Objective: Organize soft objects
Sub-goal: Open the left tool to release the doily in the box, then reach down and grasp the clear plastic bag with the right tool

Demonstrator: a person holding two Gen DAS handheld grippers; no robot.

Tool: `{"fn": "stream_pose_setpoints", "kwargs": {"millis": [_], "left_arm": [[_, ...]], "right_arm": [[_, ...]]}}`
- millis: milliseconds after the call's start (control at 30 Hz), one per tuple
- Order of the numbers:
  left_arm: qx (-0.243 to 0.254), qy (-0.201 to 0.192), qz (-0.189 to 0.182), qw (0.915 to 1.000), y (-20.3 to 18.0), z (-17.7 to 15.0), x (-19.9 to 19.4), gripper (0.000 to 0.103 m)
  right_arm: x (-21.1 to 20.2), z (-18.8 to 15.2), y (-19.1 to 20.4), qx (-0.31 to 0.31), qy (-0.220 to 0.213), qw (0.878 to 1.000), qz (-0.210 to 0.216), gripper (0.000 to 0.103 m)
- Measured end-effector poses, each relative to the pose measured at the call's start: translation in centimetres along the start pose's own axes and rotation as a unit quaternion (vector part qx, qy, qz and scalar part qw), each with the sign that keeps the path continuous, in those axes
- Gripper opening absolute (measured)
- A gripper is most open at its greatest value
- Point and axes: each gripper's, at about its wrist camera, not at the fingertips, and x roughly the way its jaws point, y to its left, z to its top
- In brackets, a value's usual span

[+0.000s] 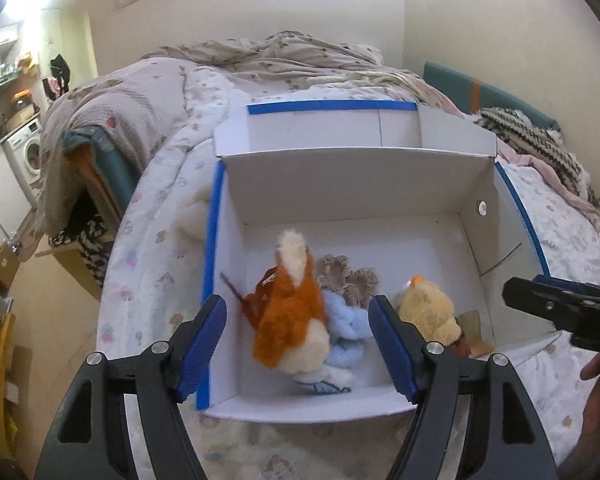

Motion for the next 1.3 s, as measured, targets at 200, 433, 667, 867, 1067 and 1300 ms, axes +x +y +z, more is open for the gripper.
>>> {"fn": "stream_pose_setpoints", "kwargs": {"millis": [200, 433, 667, 867, 1067, 1300], "left_arm": [[-0.007, -0.007, 0.011, 0.9999, 1.4, -1.5, -2.6, 0.071], [-0.029, 0.007, 0.016, 0.9994, 2.8, -4.0, -4.7, 0.071], [-0.054, 0.037, 0.028, 0.9975, 3.4, -6.1, -4.5, 0.071], [-0.065, 0.059, 0.038, 0.9954, 3.8, -6.1, -3.1, 0.071], [-0.088, 0.094, 0.034, 0.9911, 4.6, -6.6, -1.3, 0.071], [-0.113, 0.116, 0.025, 0.9865, 5.4, -6.7, -0.3, 0.072]], "right_arm": [[-1.9, -1.9, 0.9, -0.013, -0.002, 1.000, -0.002, 0.085], [-3.5, -4.9, 1.1, -0.016, 0.012, 1.000, -0.004, 0.085], [-3.3, -6.6, 0.2, -0.015, 0.041, 0.999, -0.013, 0.085], [-1.2, -6.9, -1.8, 0.030, 0.081, 0.996, -0.009, 0.085], [2.3, -7.9, -3.3, 0.083, 0.149, 0.985, 0.002, 0.085], [6.0, -8.3, -3.2, 0.102, 0.198, 0.975, -0.007, 0.085]]}}
